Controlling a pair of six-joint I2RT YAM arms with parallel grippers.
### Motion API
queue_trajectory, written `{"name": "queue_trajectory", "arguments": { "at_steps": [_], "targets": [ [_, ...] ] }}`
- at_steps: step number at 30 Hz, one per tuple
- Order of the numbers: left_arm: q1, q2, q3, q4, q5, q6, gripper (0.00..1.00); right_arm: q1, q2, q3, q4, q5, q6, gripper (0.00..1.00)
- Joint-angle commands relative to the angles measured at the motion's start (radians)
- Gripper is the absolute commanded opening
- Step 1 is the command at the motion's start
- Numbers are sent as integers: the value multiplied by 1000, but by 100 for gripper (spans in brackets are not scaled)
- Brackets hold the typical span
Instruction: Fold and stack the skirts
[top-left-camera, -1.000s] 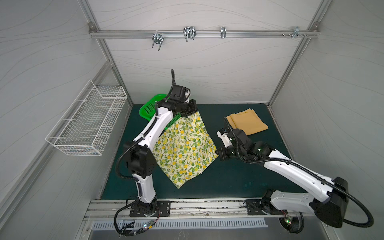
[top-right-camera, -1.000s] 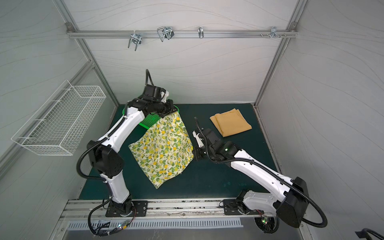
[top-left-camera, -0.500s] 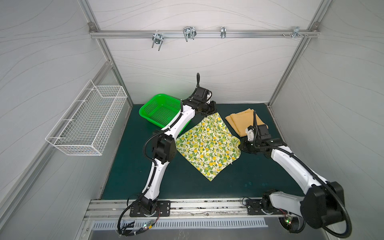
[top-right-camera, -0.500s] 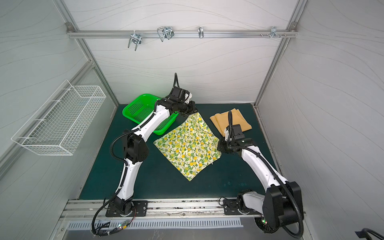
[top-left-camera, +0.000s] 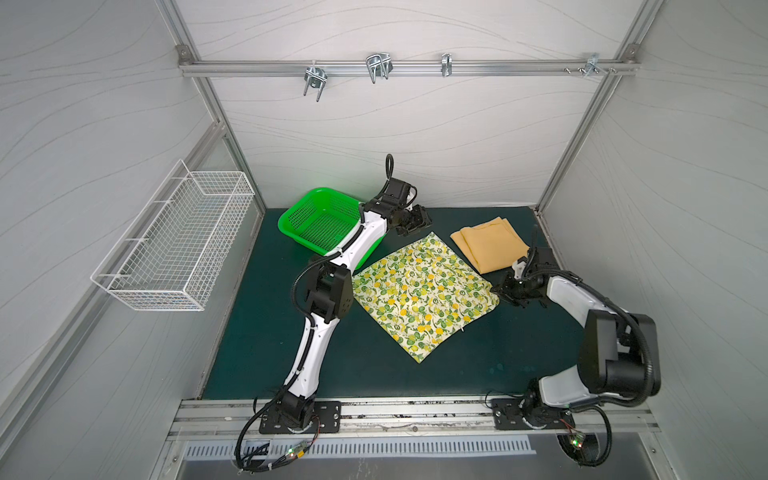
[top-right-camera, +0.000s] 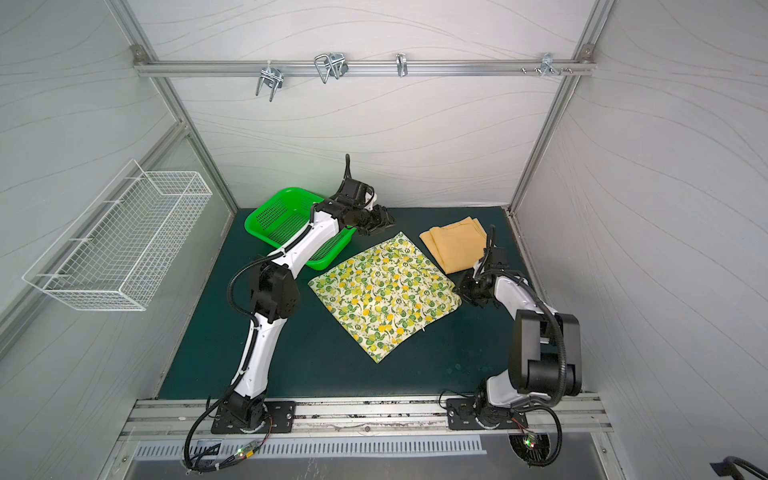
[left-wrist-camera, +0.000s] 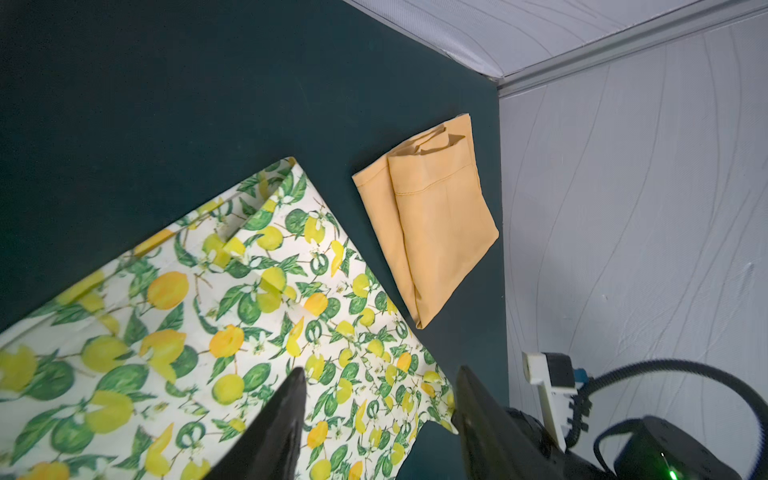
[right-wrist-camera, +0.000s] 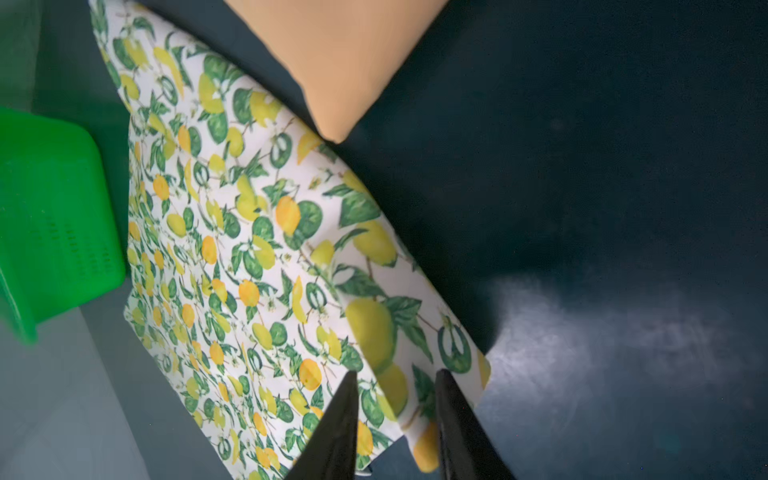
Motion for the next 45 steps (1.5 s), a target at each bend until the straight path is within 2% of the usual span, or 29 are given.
{"name": "queue_trajectory", "arguments": {
  "at_steps": [1, 3, 5, 9, 11, 12, 16, 18, 22, 27, 33, 41, 45],
  "targets": [
    [23, -181, -88, 25, -20, 48, 59, -66, 60, 33, 39, -101, 10, 40],
    [34, -272, -185, 20, -37, 60, 59, -85, 52, 20, 62, -117, 26, 44],
    [46, -361, -283, 20, -60, 66, 61, -80, 0, -1, 78, -83, 33, 54],
    [68, -537, -508, -5, -122, 69, 65, -40, -138, -21, 55, 7, 18, 80],
    [83, -619, -620, -19, -139, 60, 70, -1, -216, -33, 47, 44, 6, 89],
    [93, -666, -692, -5, -146, 49, 75, 29, -261, -40, 42, 69, -2, 99],
    [141, -838, -960, 70, -169, 14, 96, 217, -383, -39, -7, 200, -36, 99],
    [184, -904, -1079, 112, -177, -3, 99, 328, -427, -43, -24, 261, -43, 99],
    [287, -958, -1224, 153, -118, -11, 98, 509, -473, -72, -32, 330, -33, 99],
    [370, -909, -1312, 197, -77, 5, 94, 766, -490, -97, -30, 474, -34, 99],
    [388, -773, -1319, 269, -77, 6, 82, 995, -432, -105, -18, 598, -25, 99],
    [390, -624, -1256, 276, -123, 3, 66, 1182, -334, -80, 15, 683, -14, 99],
    [389, -565, -1222, 275, -142, 2, 62, 1248, -267, -43, 12, 718, -17, 99]
  ]
}}
